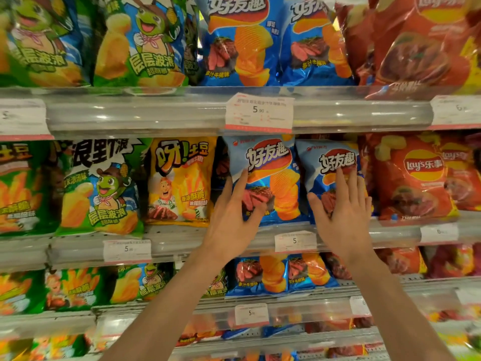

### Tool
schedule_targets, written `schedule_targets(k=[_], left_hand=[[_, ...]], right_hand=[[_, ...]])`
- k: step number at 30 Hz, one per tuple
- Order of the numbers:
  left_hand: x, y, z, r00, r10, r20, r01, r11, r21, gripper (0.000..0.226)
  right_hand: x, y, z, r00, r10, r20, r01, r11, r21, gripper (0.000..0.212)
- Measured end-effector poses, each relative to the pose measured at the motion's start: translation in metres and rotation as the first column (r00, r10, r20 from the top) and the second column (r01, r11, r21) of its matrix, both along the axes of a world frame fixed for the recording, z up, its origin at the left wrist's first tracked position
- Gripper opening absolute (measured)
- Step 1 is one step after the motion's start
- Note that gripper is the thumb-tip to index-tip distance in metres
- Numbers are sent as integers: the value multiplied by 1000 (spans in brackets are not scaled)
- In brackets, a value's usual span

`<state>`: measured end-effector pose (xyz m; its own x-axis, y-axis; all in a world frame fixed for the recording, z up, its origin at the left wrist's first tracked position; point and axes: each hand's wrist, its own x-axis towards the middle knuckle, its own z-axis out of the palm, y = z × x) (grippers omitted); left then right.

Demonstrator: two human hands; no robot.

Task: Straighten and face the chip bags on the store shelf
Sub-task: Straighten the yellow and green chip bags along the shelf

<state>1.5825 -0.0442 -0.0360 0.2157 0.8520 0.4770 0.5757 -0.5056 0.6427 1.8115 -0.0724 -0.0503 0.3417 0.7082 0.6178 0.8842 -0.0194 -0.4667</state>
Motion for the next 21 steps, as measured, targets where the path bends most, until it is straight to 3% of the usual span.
schedule_targets(k=[6, 12, 21], left_hand=[[-65, -26, 2, 992, -115, 45, 115, 993, 1, 67], [-147, -37, 5, 983, -42, 179, 30, 997, 67, 47], [-192, -29, 6, 969, 15, 245, -10, 1000, -21, 50]], right_hand=[[-79, -27, 4, 980, 99, -171, -96, 995, 30, 76], [-167, -42, 3, 962, 202, -184, -191, 979, 75, 68], [-235, -25, 11, 945, 250, -211, -261, 965, -27, 62]])
